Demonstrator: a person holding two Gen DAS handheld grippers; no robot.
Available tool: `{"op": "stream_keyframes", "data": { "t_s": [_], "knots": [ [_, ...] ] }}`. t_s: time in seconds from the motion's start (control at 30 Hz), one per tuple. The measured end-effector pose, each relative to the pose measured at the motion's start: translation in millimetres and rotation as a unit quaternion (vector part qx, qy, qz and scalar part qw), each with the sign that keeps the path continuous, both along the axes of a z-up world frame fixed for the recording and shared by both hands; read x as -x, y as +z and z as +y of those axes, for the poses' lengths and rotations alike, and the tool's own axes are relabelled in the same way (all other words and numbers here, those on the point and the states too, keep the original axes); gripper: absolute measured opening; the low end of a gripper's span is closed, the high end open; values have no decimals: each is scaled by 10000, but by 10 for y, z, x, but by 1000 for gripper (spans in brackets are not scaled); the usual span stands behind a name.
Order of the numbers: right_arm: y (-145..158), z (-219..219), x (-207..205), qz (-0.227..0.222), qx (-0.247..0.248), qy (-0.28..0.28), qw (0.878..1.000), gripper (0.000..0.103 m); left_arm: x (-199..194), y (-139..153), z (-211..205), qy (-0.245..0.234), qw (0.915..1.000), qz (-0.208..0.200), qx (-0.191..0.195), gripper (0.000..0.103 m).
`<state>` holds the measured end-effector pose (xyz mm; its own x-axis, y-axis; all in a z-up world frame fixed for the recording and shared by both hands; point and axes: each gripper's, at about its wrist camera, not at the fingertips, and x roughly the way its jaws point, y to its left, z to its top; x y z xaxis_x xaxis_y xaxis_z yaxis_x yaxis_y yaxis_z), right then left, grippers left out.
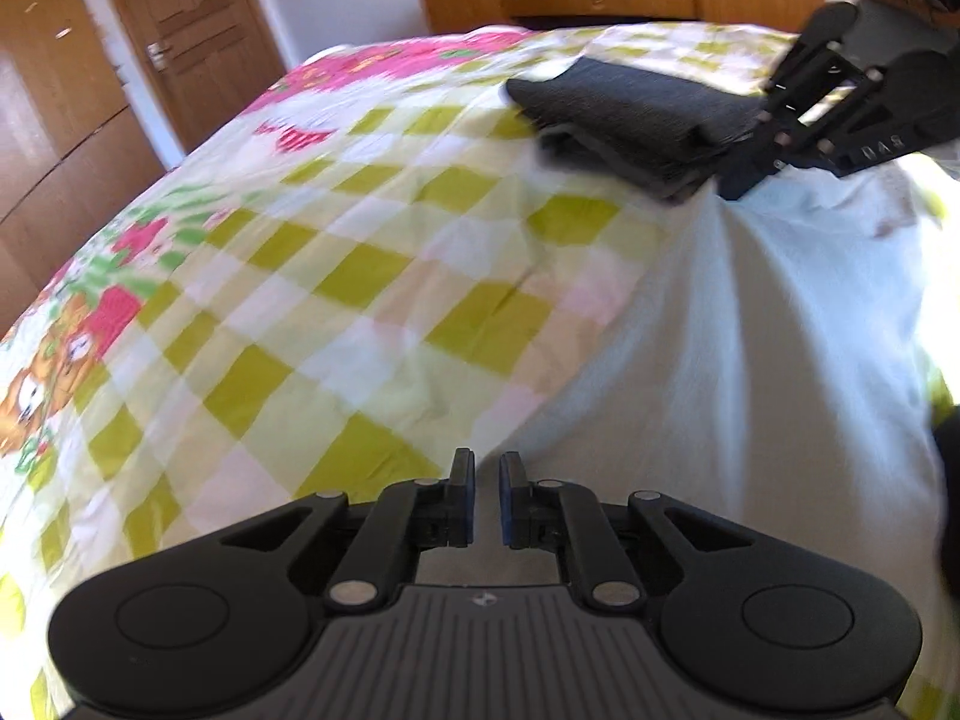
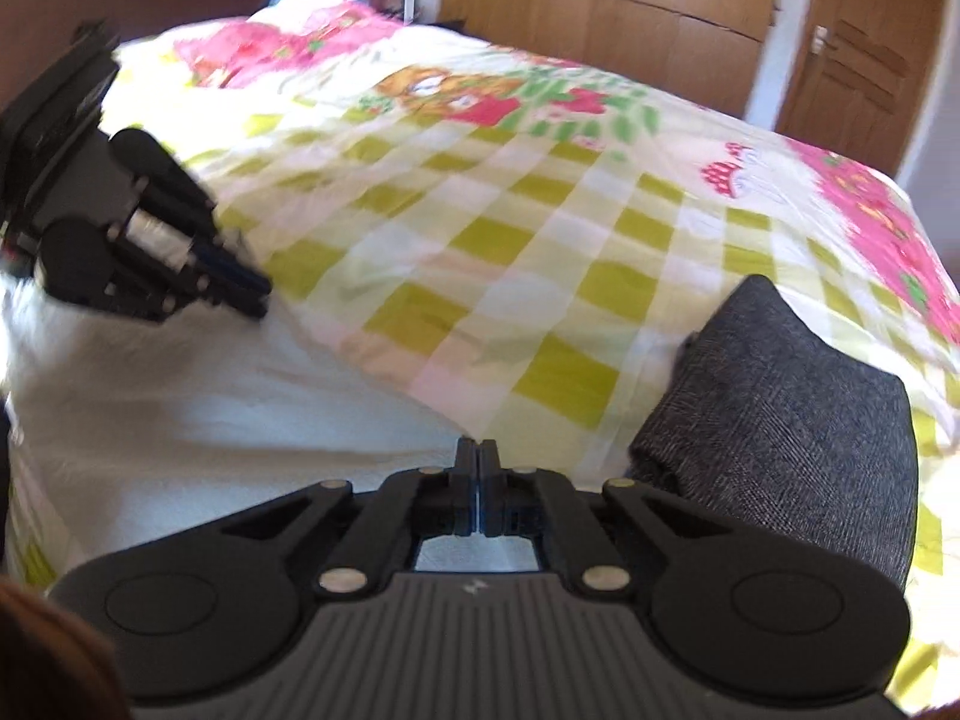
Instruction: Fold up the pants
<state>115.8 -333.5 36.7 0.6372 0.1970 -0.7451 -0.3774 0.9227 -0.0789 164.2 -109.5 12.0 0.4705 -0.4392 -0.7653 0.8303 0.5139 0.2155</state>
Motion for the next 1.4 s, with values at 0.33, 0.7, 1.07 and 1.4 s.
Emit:
{"op": "stream_keyframes", "data": {
  "t_s": [0.33, 0.7, 1.07, 1.4],
  "knots": [
    [-223, 46, 111, -16, 513, -267, 9983, 8, 49, 117, 458, 765, 9966, -123, 288, 25],
    [-223, 1155, -437, -231, -676, 1191, 9903, 19, 262, 133, 803, 953, 9945, -53, 430, 32],
    [-427, 1741, -970, 143, -1020, 1980, 9748, 24, 94, -20, 1131, 1224, 9902, 66, 674, 34],
    [-586, 1735, -1342, 658, -1291, 1129, 9830, 3, 175, -148, 1304, 1494, 9855, 187, 777, 35]
  ]
}}
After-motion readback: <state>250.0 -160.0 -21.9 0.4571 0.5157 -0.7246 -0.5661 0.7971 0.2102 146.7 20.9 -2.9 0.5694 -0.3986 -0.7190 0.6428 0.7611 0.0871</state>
